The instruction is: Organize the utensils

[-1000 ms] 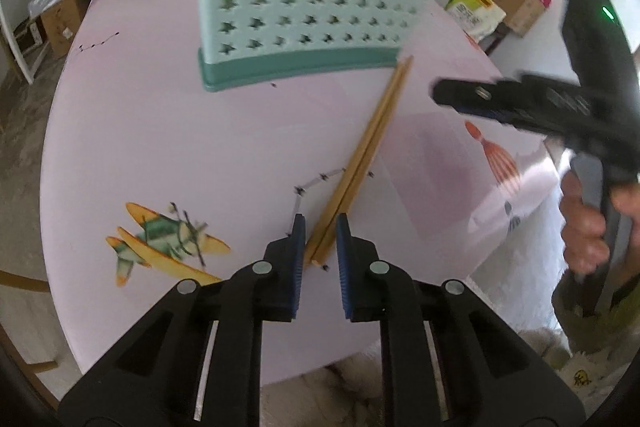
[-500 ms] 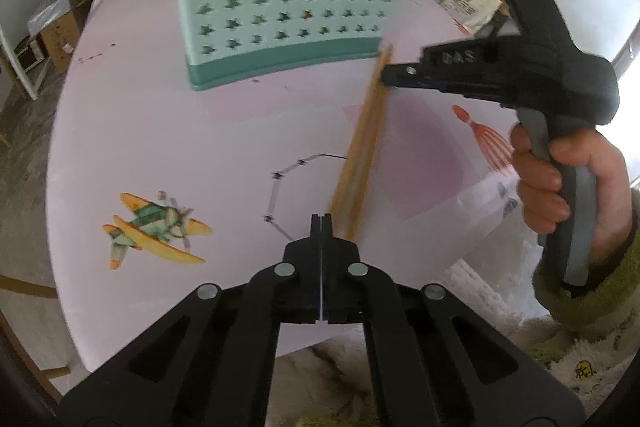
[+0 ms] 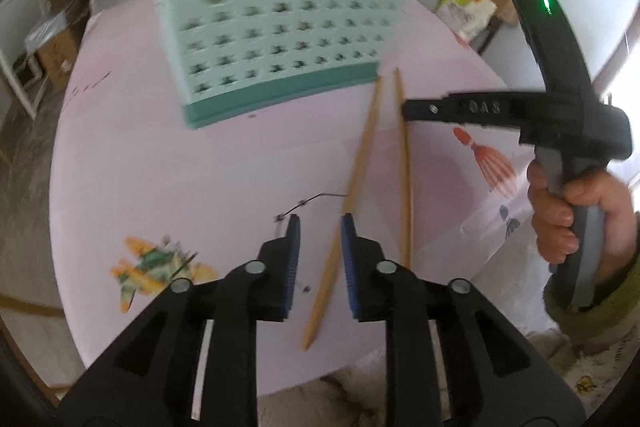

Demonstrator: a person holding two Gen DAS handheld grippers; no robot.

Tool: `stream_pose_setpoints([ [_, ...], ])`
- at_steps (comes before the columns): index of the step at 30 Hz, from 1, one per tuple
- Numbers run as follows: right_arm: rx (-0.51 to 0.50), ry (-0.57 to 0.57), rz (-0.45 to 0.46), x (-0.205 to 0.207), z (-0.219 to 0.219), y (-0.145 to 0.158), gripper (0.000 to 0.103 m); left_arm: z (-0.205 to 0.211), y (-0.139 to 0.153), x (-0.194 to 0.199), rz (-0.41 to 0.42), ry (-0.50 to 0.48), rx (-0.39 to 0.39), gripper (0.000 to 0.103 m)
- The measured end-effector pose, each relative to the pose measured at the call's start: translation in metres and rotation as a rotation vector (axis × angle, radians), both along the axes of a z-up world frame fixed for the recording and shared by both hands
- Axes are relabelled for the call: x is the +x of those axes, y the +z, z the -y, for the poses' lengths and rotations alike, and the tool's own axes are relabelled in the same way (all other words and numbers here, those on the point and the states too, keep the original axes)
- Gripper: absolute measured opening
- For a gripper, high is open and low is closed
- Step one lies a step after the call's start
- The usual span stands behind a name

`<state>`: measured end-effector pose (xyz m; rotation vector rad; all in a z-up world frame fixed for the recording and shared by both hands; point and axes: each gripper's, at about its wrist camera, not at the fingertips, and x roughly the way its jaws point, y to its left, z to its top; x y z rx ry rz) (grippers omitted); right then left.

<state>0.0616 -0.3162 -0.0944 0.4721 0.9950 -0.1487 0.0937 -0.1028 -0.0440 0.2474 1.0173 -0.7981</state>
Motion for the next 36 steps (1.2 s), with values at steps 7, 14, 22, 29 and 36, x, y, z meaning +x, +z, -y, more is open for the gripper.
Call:
stream_pose_setpoints([
  [7, -0.02, 0.018, -0.013, 0.014, -0.003, -0.003, 0.013, 0.038, -0.011, -0.013, 0.106, -0.059, 0.09, 0.02],
  [14, -0.037, 0.044, -0.015, 0.011, -0.004, -0.001, 0.009, 0.042, -0.012, -0.014, 0.114, -0.056, 0.106, 0.007],
  [22, -0.06, 0.081, -0.058, -0.016, 0.006, -0.003, 0.006, 0.016, -0.013, -0.034, 0.047, -0.025, 0.123, 0.005],
  [29, -0.069, 0.139, -0.049, -0.017, -0.007, -0.003, 0.007, 0.025, -0.011, -0.02, 0.064, -0.008, 0.132, 0.006],
  [36, -0.05, 0.214, -0.052, -0.025, -0.03, -0.002, 0.007, 0.029, -0.012, -0.015, 0.084, 0.036, 0.119, 0.005],
])
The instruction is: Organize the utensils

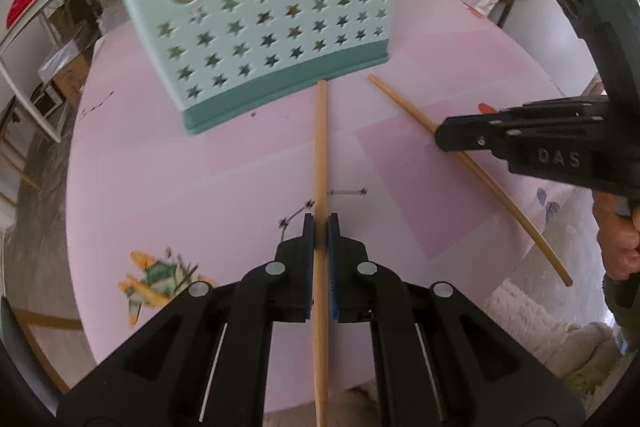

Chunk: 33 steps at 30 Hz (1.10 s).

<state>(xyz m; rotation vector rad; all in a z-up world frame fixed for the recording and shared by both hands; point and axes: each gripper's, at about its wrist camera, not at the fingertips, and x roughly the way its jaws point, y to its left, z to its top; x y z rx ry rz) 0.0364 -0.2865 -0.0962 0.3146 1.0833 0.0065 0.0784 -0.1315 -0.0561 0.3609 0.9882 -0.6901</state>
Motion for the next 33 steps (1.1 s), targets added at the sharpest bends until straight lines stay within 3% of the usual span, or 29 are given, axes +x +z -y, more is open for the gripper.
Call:
stream_pose_setpoints([
  [9, 0.043, 0.062, -0.009, -0.007, -0.026, 0.003, 0.007, -0.036, 0.001, 0.007, -0.096, 0.099, -0.014, 0.006],
  [21, 0.075, 0.08, -0.006, 0.025, -0.033, 0.005, 0.009, -0.018, 0.004, 0.042, -0.037, 0.102, 0.017, 0.008],
  [25, 0.079, 0.105, -0.003, 0.035, -0.041, 0.006, 0.02, -0.012, 0.005, 0.048, -0.018, 0.096, 0.025, 0.008],
  [33, -0.022, 0.137, 0.02, 0.048, -0.064, 0.005, 0.02, -0.01, 0.003, 0.054, 0.001, 0.09, 0.02, 0.008],
])
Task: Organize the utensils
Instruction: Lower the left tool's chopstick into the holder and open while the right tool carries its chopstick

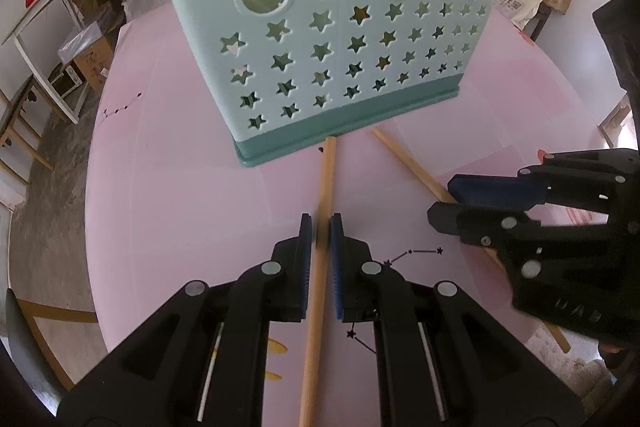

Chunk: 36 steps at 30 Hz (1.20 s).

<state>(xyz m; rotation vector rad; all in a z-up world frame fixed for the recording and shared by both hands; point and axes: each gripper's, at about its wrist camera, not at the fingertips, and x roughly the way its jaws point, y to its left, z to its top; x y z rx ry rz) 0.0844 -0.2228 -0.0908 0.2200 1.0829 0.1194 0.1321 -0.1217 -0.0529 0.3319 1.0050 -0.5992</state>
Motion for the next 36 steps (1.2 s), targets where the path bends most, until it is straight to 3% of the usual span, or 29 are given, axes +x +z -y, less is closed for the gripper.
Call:
stream_pose_setpoints([
  [3, -0.049, -0.008, 0.009, 0.004, -0.006, -0.001, 0.007, 0.001, 0.0, 0.002, 0.013, 0.0, -0.004, 0.006],
  [6, 0.034, -0.055, -0.008, 0.005, 0.003, -0.001, 0.007, -0.004, 0.001, 0.001, -0.008, 0.012, -0.05, 0.006],
  [9, 0.056, -0.078, 0.009, 0.001, 0.011, 0.003, 0.007, -0.013, 0.006, 0.001, -0.036, 0.013, -0.1, 0.005],
  [16, 0.079, -0.099, 0.044, -0.007, 0.023, 0.013, 0.007, -0.041, 0.066, -0.02, 0.006, -0.036, -0.298, 0.005],
  [25, 0.103, -0.113, 0.042, -0.014, 0.029, 0.01, 0.007, -0.092, 0.181, -0.016, 0.169, -0.044, -0.657, 0.005],
  [30, 0.113, -0.121, 0.049, -0.017, 0.034, 0.006, 0.007, -0.102, 0.236, -0.002, 0.337, 0.014, -0.823, 0.005],
  [36, 0.124, -0.128, 0.056, -0.018, 0.036, 0.01, 0.007, -0.089, 0.263, 0.026, 0.452, 0.112, -0.937, 0.005],
])
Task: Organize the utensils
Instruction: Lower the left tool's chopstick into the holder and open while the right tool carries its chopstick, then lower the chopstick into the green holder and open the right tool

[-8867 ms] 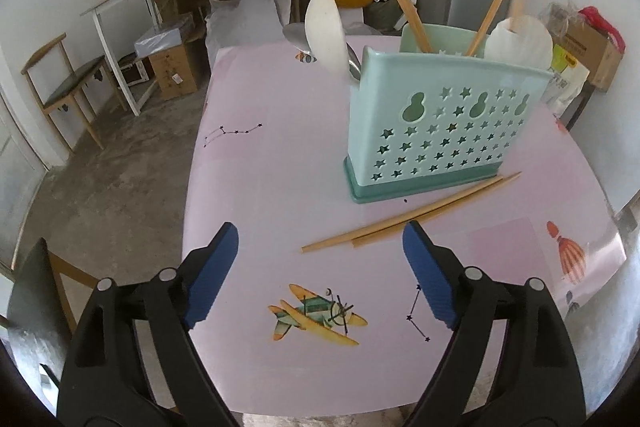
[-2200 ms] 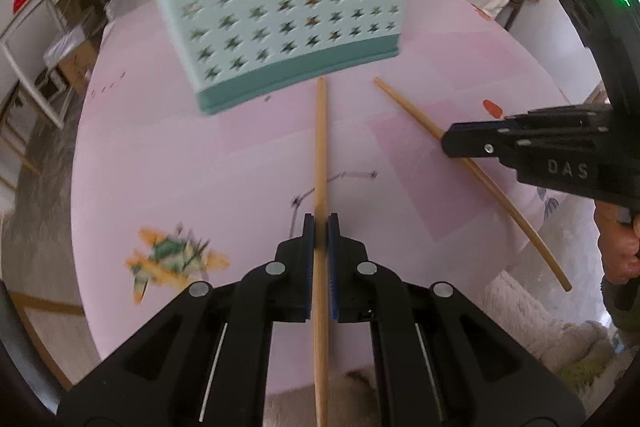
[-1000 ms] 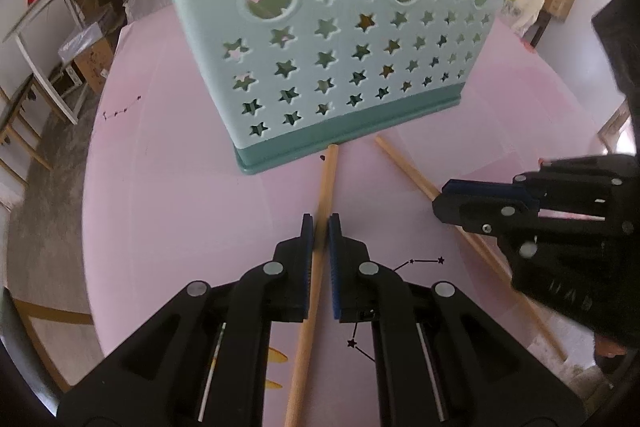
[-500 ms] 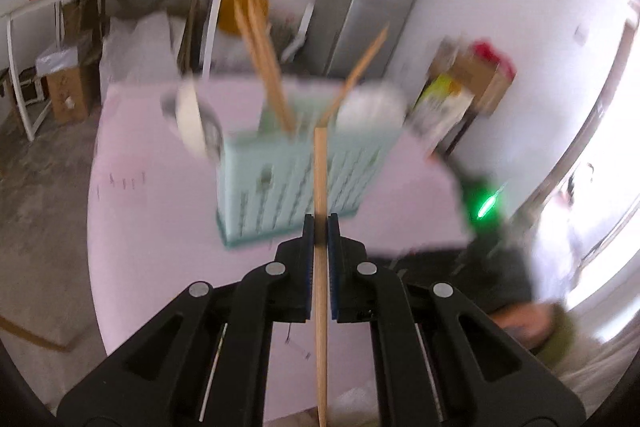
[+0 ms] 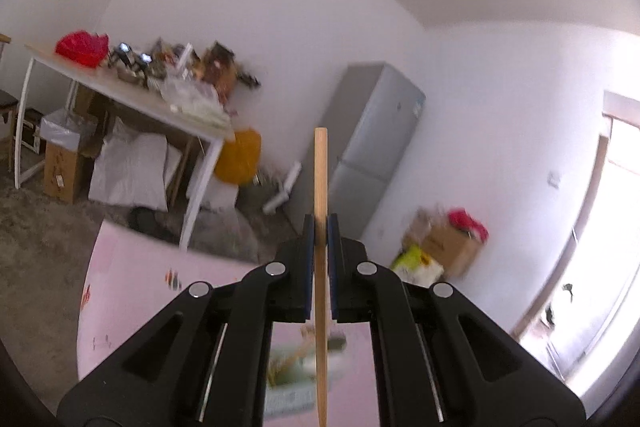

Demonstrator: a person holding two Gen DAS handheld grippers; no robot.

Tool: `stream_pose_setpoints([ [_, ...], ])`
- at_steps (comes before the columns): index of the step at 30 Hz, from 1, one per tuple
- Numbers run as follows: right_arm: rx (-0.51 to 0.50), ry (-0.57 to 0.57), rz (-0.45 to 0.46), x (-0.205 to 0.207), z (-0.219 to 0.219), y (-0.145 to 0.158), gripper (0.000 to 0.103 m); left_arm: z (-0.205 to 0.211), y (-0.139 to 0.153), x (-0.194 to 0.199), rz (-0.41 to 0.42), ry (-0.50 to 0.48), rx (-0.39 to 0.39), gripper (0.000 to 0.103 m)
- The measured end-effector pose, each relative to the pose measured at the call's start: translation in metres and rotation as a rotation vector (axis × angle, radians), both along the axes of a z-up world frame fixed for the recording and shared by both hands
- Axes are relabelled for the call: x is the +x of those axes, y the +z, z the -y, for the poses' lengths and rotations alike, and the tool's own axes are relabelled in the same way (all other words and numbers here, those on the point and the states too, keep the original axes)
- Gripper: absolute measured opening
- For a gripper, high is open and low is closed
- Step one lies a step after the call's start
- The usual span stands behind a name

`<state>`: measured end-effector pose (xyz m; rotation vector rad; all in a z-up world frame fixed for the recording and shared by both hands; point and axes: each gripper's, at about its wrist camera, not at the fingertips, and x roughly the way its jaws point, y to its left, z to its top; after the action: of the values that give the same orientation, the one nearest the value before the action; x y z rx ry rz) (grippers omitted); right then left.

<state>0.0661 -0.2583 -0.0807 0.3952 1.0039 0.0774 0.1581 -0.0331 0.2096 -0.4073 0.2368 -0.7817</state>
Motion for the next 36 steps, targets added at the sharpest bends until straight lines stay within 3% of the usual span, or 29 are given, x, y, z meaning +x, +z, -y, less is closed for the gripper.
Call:
stream_pose_setpoints([
  [3, 0.006, -0.003, -0.002, 0.0, 0.001, -0.001, 0.007, 0.017, -0.002, 0.019, 0.025, 0.061, -0.02, 0.005],
  [8, 0.019, -0.01, -0.001, 0.001, 0.006, -0.002, 0.007, 0.043, -0.022, 0.05, -0.016, 0.112, -0.02, 0.005],
  [14, 0.033, -0.015, 0.001, 0.001, 0.013, -0.003, 0.007, 0.067, -0.065, 0.07, -0.084, 0.122, 0.044, 0.005],
  [20, 0.039, -0.012, 0.004, 0.0, 0.013, -0.003, 0.007, 0.072, -0.101, 0.068, -0.172, 0.071, 0.087, 0.005],
  [25, 0.028, -0.011, 0.028, -0.006, 0.012, 0.005, 0.007, 0.059, -0.109, 0.047, -0.178, 0.041, 0.116, 0.024],
  [30, 0.037, -0.012, 0.063, -0.013, 0.013, 0.019, 0.007, 0.039, -0.109, 0.023, -0.169, 0.042, 0.143, 0.036],
  [36, 0.057, -0.003, 0.18, -0.028, 0.016, 0.067, 0.007, 0.016, -0.11, -0.011, -0.143, 0.072, 0.251, 0.054],
])
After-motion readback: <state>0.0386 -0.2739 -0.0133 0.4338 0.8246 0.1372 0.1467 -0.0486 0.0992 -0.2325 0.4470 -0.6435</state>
